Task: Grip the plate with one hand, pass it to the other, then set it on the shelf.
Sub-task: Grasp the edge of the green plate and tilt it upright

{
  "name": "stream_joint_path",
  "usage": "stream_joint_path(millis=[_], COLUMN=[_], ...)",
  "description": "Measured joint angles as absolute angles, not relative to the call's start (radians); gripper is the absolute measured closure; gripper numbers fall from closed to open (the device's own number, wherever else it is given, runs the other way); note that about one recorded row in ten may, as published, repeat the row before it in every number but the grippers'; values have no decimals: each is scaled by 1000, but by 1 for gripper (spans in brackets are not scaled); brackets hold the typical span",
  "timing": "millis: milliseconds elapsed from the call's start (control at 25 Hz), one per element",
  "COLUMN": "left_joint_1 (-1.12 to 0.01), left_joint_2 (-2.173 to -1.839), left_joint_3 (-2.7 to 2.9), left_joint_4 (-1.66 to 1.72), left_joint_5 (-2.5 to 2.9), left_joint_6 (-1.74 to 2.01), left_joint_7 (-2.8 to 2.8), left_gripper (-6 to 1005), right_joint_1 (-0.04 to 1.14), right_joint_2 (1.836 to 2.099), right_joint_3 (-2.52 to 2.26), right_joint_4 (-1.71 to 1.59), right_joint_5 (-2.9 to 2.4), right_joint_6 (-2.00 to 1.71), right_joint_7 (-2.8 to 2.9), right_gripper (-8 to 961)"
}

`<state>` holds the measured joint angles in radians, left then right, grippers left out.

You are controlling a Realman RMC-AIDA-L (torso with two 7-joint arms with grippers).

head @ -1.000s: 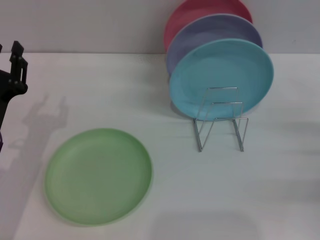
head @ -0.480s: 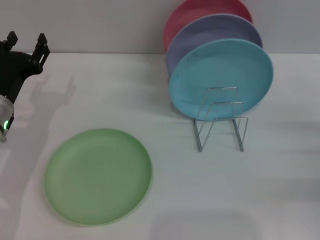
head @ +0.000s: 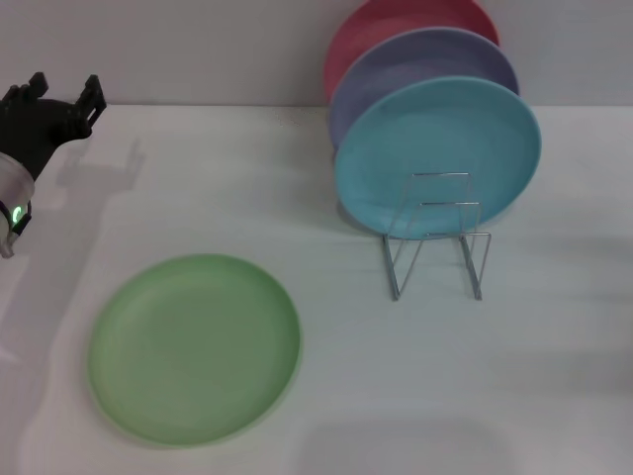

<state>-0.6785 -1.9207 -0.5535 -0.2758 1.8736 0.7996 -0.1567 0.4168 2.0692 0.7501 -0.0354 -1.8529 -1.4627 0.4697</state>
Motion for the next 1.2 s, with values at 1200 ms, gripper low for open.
stream_joint_path(millis=[1200], left_joint_1=[-80], left_joint_2=[-2058], left_joint_3=[-1554], left_joint_4=[-1572], left_joint_5=[2615], left_joint_6=[-333], left_joint_7=[275], left_gripper=[305], right_joint_1=[449], right_joint_2=[2071], right_joint_3=[720], right_joint_4=[-34], right_joint_5=[-1853], right_joint_6=[-1459], right_joint_7=[466], right_gripper=[346])
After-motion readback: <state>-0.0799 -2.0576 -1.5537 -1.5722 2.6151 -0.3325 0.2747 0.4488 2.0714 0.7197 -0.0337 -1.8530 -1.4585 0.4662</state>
